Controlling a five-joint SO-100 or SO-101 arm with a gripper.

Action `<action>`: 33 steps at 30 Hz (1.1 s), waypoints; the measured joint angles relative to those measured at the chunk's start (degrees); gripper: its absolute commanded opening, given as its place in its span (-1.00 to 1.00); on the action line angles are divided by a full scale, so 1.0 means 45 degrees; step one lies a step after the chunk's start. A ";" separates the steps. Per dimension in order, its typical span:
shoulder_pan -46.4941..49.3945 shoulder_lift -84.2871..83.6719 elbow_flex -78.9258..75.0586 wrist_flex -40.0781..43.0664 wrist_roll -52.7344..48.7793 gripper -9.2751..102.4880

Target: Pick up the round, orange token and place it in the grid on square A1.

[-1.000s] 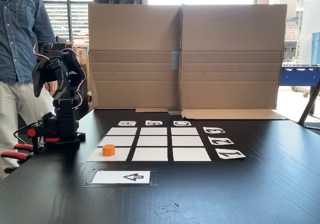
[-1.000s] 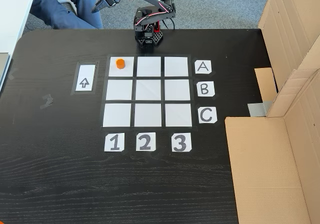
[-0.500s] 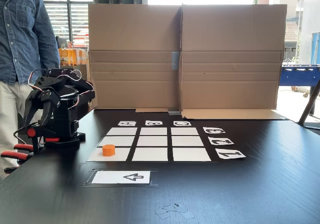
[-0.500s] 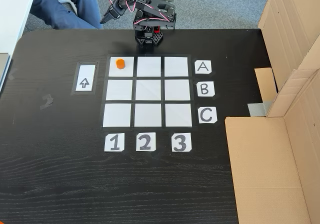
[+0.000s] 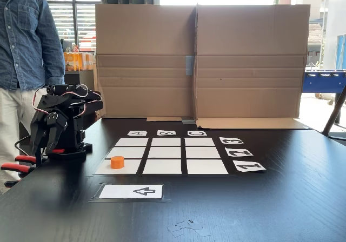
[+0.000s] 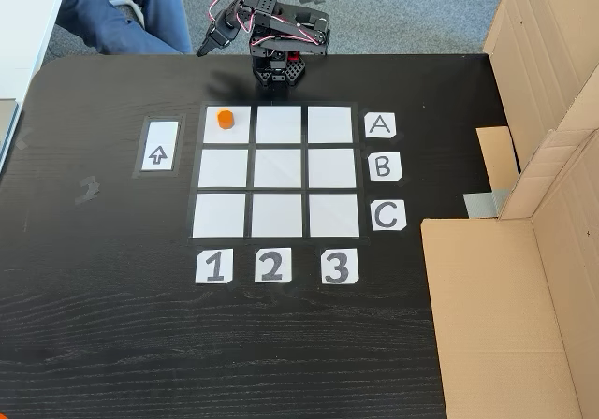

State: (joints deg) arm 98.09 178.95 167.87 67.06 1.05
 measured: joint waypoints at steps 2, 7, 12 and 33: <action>0.0000 0.0449 0.0312 0.0000 0.0000 -0.66; 0.0000 0.0820 0.0762 0.0000 -0.0078 -0.80; -0.0059 0.1367 0.1270 -0.0078 -0.0078 -0.82; -0.0410 0.1973 0.1563 -0.0117 0.0020 -0.83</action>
